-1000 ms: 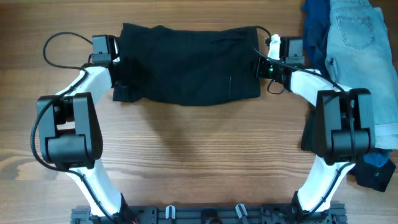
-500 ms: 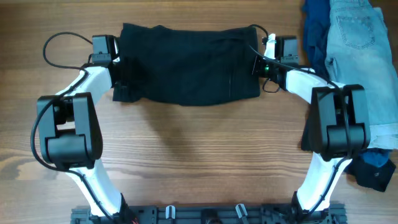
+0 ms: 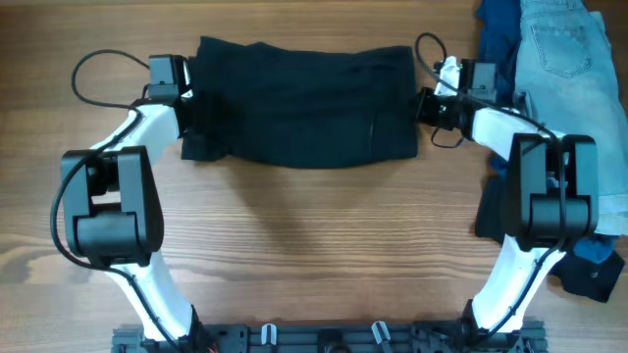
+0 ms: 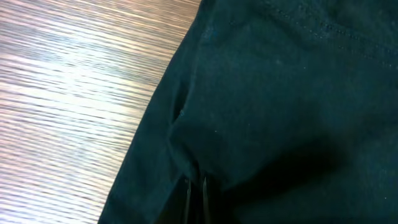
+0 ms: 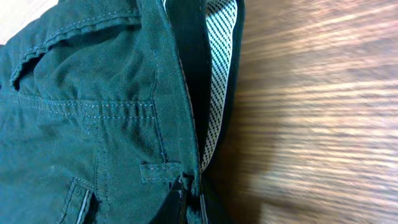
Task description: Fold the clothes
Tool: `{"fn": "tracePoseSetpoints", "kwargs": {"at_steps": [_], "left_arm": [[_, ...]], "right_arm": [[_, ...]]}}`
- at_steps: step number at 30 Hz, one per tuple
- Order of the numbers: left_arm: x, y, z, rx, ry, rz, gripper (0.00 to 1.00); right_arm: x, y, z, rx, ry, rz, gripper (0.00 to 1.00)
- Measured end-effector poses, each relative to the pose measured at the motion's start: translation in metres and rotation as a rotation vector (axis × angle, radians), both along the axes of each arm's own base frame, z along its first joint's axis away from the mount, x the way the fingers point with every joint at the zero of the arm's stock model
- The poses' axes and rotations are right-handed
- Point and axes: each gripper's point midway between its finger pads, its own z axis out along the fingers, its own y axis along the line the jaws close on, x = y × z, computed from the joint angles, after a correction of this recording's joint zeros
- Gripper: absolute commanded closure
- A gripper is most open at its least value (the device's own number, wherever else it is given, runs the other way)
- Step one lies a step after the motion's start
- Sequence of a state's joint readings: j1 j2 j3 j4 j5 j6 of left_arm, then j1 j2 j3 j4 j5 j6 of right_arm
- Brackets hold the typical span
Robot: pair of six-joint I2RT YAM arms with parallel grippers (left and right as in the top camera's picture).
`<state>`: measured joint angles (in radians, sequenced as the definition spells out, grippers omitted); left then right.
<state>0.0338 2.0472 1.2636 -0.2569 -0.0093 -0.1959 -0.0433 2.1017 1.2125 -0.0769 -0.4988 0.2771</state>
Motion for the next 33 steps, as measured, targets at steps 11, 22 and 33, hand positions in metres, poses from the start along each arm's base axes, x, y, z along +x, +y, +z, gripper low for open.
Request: {"fn": "tracePoseSetpoints", "kwargs": {"at_steps": [11,22,33], "left_arm": [[0.0,-0.008,0.0,0.018,0.0,-0.014,0.96],[0.0,-0.008,0.0,0.02,0.0,-0.014,0.96],[0.0,-0.009,0.0,0.02,0.001,-0.014,0.96]], "right_arm": [[-0.005,0.032,0.04,0.013,0.002,0.071,0.96],[-0.02,0.175,0.143,0.055,-0.256,0.32,0.96],[-0.043,0.279,0.183,0.122,-0.438,0.359,0.96]]}}
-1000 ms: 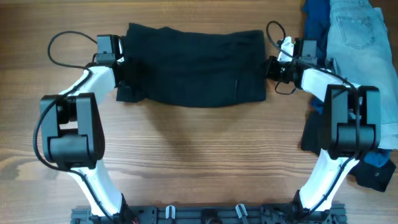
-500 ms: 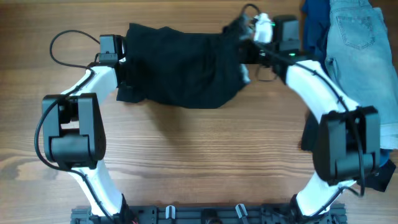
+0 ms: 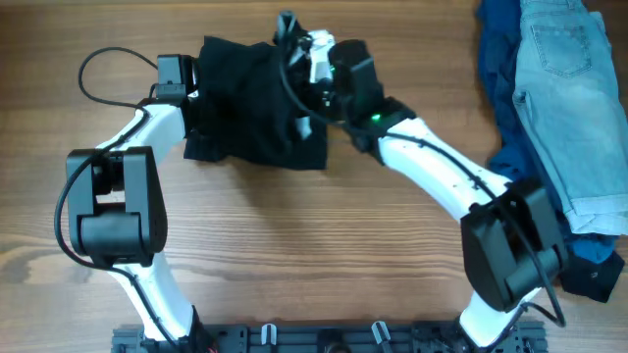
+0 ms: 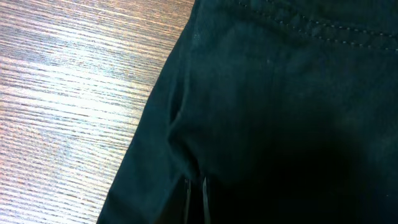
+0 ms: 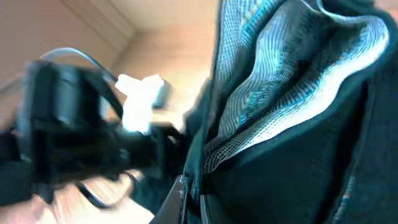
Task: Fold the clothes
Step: 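Grasp the right edge of the black shorts with the right gripper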
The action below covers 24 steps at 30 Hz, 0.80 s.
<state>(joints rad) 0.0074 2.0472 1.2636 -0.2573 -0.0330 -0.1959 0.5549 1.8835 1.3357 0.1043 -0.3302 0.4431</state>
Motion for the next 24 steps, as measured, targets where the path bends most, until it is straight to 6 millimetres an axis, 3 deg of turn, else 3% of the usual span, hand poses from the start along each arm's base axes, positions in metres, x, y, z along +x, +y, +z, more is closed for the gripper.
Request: {"fn": "tracePoseSetpoints", "kwargs": {"at_steps": [4,7,9,10,14,17,20,24], "left_arm": [[-0.001,0.0,0.0,-0.002,0.003,-0.001,0.94],[-0.001,-0.001,0.0,-0.003,0.006,-0.005,0.49],[-0.002,-0.004,-0.001,-0.016,0.013,-0.013,0.11],[-0.002,-0.004,0.0,-0.017,0.014,-0.015,0.0],[-0.005,-0.009,0.005,-0.033,0.017,-0.025,0.0],[-0.011,-0.001,0.014,-0.034,0.025,-0.007,0.0],[-0.013,0.014,0.048,-0.032,-0.027,0.023,0.0],[-0.016,0.038,0.113,-0.03,-0.153,0.084,0.0]], "right_arm": [[0.004,0.016,0.007,0.059,-0.037,-0.008,0.96],[0.006,0.021,-0.001,0.07,-0.026,-0.014,0.96],[0.008,0.022,-0.003,0.076,-0.026,-0.018,0.96],[0.009,0.022,-0.003,0.08,-0.028,-0.021,0.96],[0.012,0.023,0.004,0.106,-0.045,-0.031,0.95],[0.014,0.023,0.01,0.125,-0.064,-0.037,0.96],[0.015,0.025,0.017,0.143,-0.086,-0.038,0.96],[0.014,0.03,0.022,0.156,-0.104,-0.038,0.96]]}}
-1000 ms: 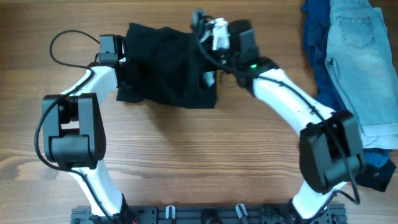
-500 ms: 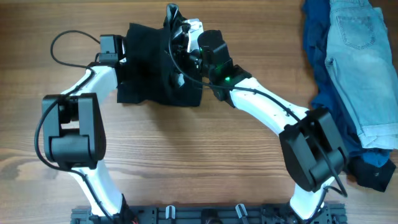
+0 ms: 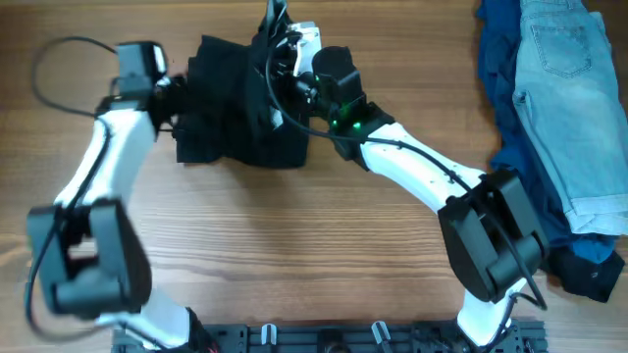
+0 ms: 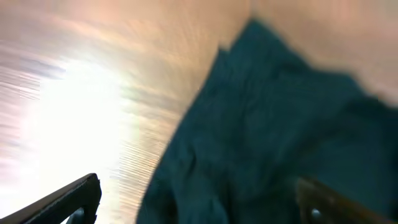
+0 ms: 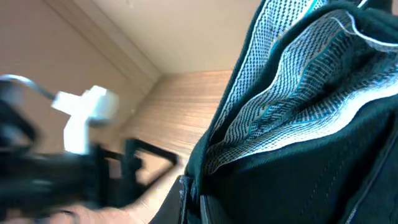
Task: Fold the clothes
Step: 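Grasp the right edge of the black shorts with the right gripper, then fold the right half over onto the left half with the right gripper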
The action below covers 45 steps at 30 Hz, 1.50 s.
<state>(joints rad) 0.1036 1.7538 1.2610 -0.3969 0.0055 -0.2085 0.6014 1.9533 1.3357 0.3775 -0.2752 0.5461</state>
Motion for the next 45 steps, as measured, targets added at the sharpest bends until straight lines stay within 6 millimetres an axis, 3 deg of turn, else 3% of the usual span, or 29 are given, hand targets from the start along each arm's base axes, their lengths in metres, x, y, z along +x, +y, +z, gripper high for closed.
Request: {"fn": "tracePoseSetpoints", "kwargs": {"at_steps": [4,6,11,14,15,16,17,23,30,33,38,42,45], "left_arm": [[-0.014,0.033,0.053,-0.007,-0.102,0.099,0.0],[-0.022,0.047,0.069,-0.006,-0.132,0.137,0.0],[-0.036,0.057,0.085,-0.006,-0.147,0.171,0.0],[-0.037,0.057,0.084,-0.007,-0.14,0.172,0.0],[-0.037,0.057,0.084,-0.007,-0.139,0.172,0.0],[-0.037,0.057,0.084,-0.007,-0.139,0.172,0.0],[-0.037,0.057,0.084,-0.007,-0.14,0.172,0.0],[-0.038,0.057,0.083,-0.007,-0.137,0.172,0.0],[-0.038,0.057,0.083,-0.008,-0.133,0.172,0.0],[-0.04,0.054,0.08,-0.019,-0.12,0.158,0.0],[-0.037,0.034,0.075,-0.029,-0.103,0.082,0.0],[-0.033,0.015,0.058,-0.055,-0.057,0.024,0.0],[-0.034,0.0,0.044,-0.084,-0.014,-0.018,0.0]], "right_arm": [[-0.002,0.009,0.002,0.013,-0.022,0.007,0.96],[-0.004,0.016,0.002,0.027,-0.039,0.014,0.96],[-0.012,0.039,-0.001,0.057,-0.087,0.027,0.94],[-0.021,0.056,-0.006,0.065,-0.104,0.032,0.87],[-0.025,0.062,-0.009,0.067,-0.109,0.036,0.58],[-0.027,0.066,-0.011,0.07,-0.108,0.04,0.11],[-0.031,0.071,-0.013,0.072,-0.106,0.047,0.0],[-0.041,0.088,-0.033,0.046,-0.093,0.129,0.0],[-0.025,0.082,-0.007,0.051,-0.081,0.221,0.0],[-0.002,0.057,-0.003,0.001,-0.007,0.221,0.0],[0.021,0.002,-0.024,-0.128,0.136,0.175,0.0],[0.018,-0.032,-0.06,-0.264,0.245,0.148,0.0],[0.012,-0.042,-0.076,-0.349,0.268,0.143,0.0]]}}
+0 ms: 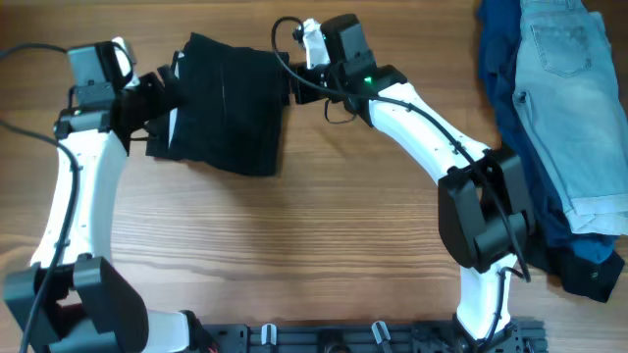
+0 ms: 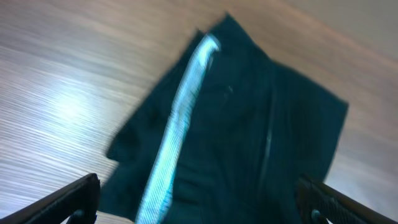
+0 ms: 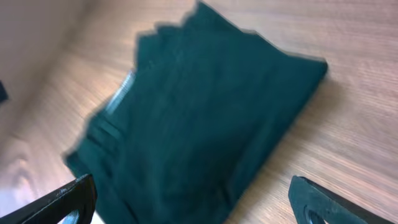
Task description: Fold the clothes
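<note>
The dark pants (image 1: pixel 224 110) lie folded into a compact stack at the back left of the table. Their pale striped lining (image 2: pixel 181 129) shows along the left edge. My left gripper (image 1: pixel 147 95) is open just left of the stack; in the left wrist view the left gripper (image 2: pixel 199 190) looks down on the pants (image 2: pixel 249 137) with its fingers (image 2: pixel 73 198) spread wide. My right gripper (image 1: pixel 292 90) is open at the stack's right edge. In the right wrist view the right gripper (image 3: pixel 193 193) hangs over the pants (image 3: pixel 199 118), holding nothing.
A heap of clothes with light blue jeans (image 1: pixel 564 88) and a dark blue garment (image 1: pixel 498 39) lies at the right side of the wooden table (image 1: pixel 324 245). A black rail (image 1: pixel 324 338) runs along the front edge.
My right gripper has let go of the waistband end and stands open beside the stack. The pants now lie flat, folded over. My left arm has drawn back further left.
Both grippers were shut on opposite ends of the pants, spread wide. Then the right gripper held its end over the left half while the left stayed shut. Then the left was open and apart. Now both are open and the pants lie folded in half.
</note>
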Tool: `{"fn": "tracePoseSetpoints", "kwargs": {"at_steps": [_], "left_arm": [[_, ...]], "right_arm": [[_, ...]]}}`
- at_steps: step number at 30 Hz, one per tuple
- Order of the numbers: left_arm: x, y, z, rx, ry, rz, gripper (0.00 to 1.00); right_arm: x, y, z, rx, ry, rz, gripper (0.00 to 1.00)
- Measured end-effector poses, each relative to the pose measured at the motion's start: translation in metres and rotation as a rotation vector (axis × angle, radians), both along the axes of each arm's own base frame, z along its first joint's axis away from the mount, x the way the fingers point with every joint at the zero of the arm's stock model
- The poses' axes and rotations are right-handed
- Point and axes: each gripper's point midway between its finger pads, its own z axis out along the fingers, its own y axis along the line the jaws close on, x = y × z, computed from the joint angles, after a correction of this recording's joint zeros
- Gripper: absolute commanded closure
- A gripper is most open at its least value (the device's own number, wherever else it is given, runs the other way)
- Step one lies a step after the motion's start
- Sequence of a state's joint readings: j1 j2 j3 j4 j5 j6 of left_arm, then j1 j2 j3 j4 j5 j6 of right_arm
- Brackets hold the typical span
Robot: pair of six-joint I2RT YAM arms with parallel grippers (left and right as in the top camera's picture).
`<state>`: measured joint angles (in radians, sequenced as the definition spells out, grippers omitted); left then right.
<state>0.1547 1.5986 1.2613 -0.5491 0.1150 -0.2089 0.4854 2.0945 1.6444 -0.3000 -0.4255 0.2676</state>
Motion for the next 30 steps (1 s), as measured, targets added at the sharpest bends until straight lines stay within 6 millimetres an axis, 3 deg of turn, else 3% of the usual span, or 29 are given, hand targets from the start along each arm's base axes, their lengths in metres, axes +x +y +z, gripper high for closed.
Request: {"fn": "tracePoseSetpoints", "kwargs": {"at_steps": [5,10,16,19,27,30], "left_arm": [[-0.001,-0.043,-0.013,-0.022,0.045,-0.107,0.0],[-0.005,-0.087,-0.015,-0.021,0.057,-0.209,0.0],[-0.013,-0.112,-0.019,-0.011,0.084,-0.262,0.0],[-0.019,-0.12,-0.022,-0.013,0.111,-0.272,0.0],[-0.037,-0.154,-0.032,0.001,0.171,-0.323,0.0],[-0.046,-0.168,-0.05,0.054,0.228,-0.341,0.01]], "right_arm": [[0.002,-0.018,-0.01,-0.062,0.008,-0.011,0.0],[0.017,-0.056,-0.017,-0.083,0.042,-0.071,0.0],[0.024,-0.099,-0.027,-0.122,0.09,-0.124,0.0],[0.025,-0.118,-0.021,-0.135,0.097,-0.148,0.0],[0.024,-0.148,0.002,-0.144,0.086,-0.186,0.0],[0.026,-0.157,0.001,-0.147,0.093,-0.204,0.0]]}}
